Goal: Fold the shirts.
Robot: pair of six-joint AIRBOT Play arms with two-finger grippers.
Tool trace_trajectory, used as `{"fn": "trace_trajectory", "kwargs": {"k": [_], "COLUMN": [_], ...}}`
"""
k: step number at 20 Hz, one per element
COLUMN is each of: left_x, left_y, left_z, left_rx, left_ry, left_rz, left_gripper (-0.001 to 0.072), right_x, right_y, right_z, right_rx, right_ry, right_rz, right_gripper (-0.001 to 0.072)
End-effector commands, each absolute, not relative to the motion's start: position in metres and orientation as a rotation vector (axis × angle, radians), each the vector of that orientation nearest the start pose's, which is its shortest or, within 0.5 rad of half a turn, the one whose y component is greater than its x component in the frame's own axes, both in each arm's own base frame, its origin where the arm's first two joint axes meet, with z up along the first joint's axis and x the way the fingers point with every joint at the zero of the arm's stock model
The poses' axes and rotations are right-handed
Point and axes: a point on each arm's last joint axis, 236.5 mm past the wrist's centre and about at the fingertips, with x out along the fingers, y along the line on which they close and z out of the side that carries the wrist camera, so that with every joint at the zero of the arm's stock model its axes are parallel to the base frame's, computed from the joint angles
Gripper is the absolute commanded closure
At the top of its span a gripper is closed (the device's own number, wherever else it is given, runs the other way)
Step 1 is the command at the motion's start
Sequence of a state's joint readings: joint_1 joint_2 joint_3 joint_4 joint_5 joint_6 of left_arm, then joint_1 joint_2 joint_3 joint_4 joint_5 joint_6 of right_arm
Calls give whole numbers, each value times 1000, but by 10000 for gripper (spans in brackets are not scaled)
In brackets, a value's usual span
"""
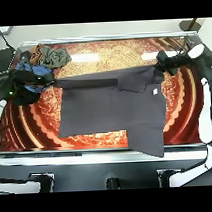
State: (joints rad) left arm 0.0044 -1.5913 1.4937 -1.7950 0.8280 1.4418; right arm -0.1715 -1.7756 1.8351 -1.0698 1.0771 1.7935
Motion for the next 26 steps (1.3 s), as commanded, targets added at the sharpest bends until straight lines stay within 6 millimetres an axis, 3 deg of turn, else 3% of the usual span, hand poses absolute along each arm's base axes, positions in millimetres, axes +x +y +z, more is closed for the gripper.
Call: {"fn": "trace_trajectory", "kwargs": {"k": [1, 5, 6, 7, 8, 9, 10, 12, 14, 16, 18, 20, 22, 26], "left_x": [535, 509, 506, 504, 499, 490, 478, 440, 389, 345, 295, 252, 236, 255], "left_y": [-55, -88, -96, -102, -102, -92, -75, -40, -22, -35, -49, -50, -45, -49], "left_z": [0, -30, -31, -29, -25, -18, -12, -5, -8, -16, -35, -62, -81, -98], "left_rx": [-380, -340, -329, -321, -312, -285, -244, -147, -189, -319, -371, -385, -410, -465], "left_ry": [1005, 1154, 1165, 1170, 1190, 1232, 1286, 1440, 1641, 1754, 1830, 1853, 1805, 1671], "left_rz": [-12, -59, -73, -84, -87, -73, -46, -50, -65, -161, -240, -236, -194, -152], "left_gripper": [680, 680, 677, 607, 416, 220, 145, 146, 148, 179, 255, 259, 262, 264], "right_x": [545, 539, 543, 547, 545, 539, 531, 499, 444, 394, 373, 364, 359, 358], "right_y": [-9, 6, 7, 10, 9, 0, -15, -58, -87, -97, -96, -90, -86, -82], "right_z": [20, 6, 8, 14, 23, 37, 51, 66, 60, 46, 34, 22, 13, 10], "right_rx": [660, 661, 662, 684, 702, 685, 656, 647, 654, 653, 691, 697, 705, 703], "right_ry": [1151, 1208, 1193, 1170, 1167, 1163, 1157, 1197, 1372, 1547, 1580, 1576, 1579, 1582], "right_rz": [34, 54, 56, 68, 83, 94, 92, 23, -13, -6, -29, -38, -35, -10], "right_gripper": [669, 669, 640, 440, 211, 139, 139, 141, 178, 181, 237, 237, 237, 239]}}
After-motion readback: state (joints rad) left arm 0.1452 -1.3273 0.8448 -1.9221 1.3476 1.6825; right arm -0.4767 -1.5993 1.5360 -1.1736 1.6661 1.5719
